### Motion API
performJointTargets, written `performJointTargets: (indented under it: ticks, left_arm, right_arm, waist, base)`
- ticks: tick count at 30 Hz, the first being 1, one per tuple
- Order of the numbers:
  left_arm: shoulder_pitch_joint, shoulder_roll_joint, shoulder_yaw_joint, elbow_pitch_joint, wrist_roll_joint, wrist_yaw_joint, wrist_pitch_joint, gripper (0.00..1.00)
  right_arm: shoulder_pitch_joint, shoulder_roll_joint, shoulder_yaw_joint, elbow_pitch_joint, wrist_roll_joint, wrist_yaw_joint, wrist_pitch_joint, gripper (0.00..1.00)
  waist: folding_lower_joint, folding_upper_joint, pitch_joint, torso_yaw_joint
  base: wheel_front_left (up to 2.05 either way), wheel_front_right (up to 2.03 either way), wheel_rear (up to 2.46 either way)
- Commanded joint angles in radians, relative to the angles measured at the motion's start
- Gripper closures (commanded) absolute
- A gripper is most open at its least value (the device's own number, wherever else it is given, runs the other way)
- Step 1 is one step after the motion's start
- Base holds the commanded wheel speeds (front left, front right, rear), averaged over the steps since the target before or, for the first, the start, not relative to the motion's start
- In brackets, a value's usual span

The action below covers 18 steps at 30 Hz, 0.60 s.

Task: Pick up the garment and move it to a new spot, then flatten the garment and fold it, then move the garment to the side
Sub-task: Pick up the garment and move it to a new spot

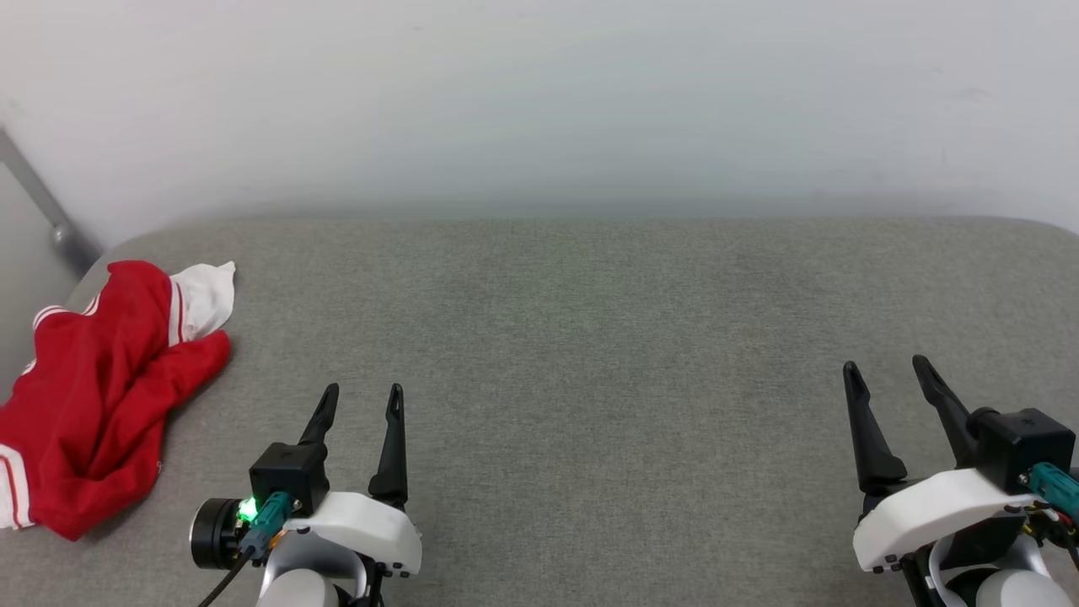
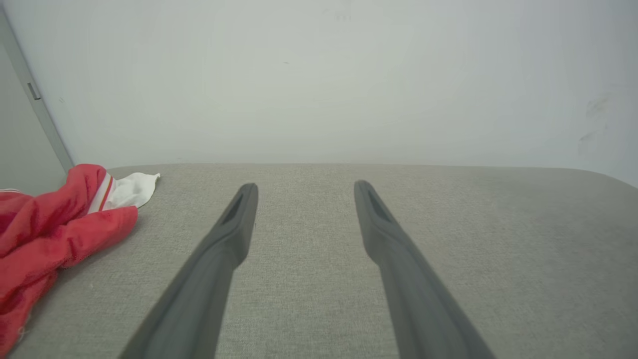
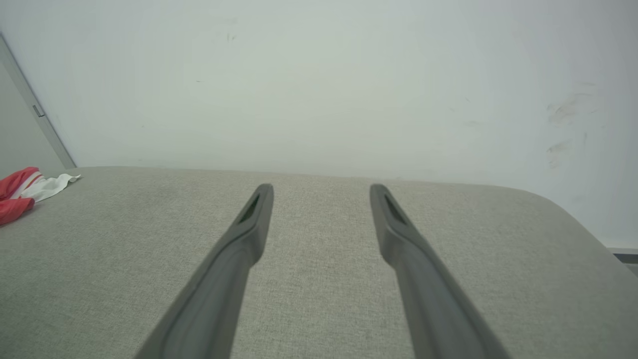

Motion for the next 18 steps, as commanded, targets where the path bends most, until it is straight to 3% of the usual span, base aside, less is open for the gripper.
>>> performJointTargets:
  ticks: [1,9,18]
  left_arm:
    - [-0.013,0.001,0.005,0.001,0.002,0.001,-0.003,0.00]
    - [-0.026,-0.002,0.031,-0.001,-0.005,0.015,-0.003,0.00]
    - [-0.024,-0.001,0.075,-0.014,-0.009,0.016,-0.003,0.00]
  right_arm:
    - [0.014,0.004,0.000,-0.005,-0.007,0.000,-0.003,0.00]
    - [0.005,0.004,0.033,-0.027,-0.021,0.000,0.009,0.00]
    - [-0.013,-0.002,0.077,-0.027,-0.022,0.000,0.009,0.00]
  waist:
    - [0.0000,0.0000,0.001,0.010]
    - [0.0000,0.0000,0.018,0.118]
    - [0.0000,0.0000,0.040,0.303]
  base:
    - [0.00,0.00,0.00]
    - [0.00,0.00,0.00]
    - [0.00,0.00,0.00]
